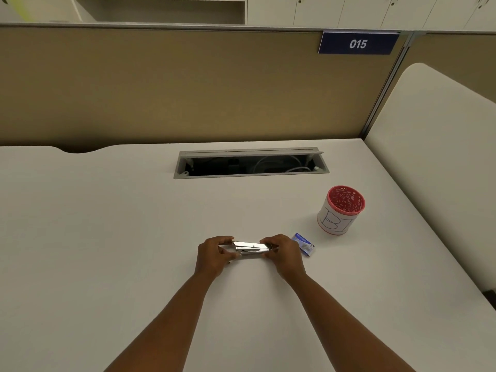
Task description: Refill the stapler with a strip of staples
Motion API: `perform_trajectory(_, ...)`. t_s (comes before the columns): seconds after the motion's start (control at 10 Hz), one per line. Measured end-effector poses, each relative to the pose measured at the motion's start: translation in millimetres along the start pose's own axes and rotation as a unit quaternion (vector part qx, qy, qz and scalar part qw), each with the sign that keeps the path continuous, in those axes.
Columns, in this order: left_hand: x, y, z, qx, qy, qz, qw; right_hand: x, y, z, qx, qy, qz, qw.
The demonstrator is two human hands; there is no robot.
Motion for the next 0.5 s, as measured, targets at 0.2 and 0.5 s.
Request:
perform_trajectory(0.2,0,2,-3,-0.013,0.011,-0.023,1.0,-4,2,-2,0.003,0.003,0.01,1.0)
perform_trajectory(0.5,-20,-28,7,-0.1,0.078,-0.039,0.991,-1,-14,-6,-0.022,0.012,0.014,1.0)
Point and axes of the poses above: each hand's wrist, its own z-axis away from the middle knuckle, its own y-axis out of the palm, x = y × z, the point moved 6 cm from there along -z, towards the middle knuckle, and after that the axes turned 12 degrees about -y, right-handed, at the moved point
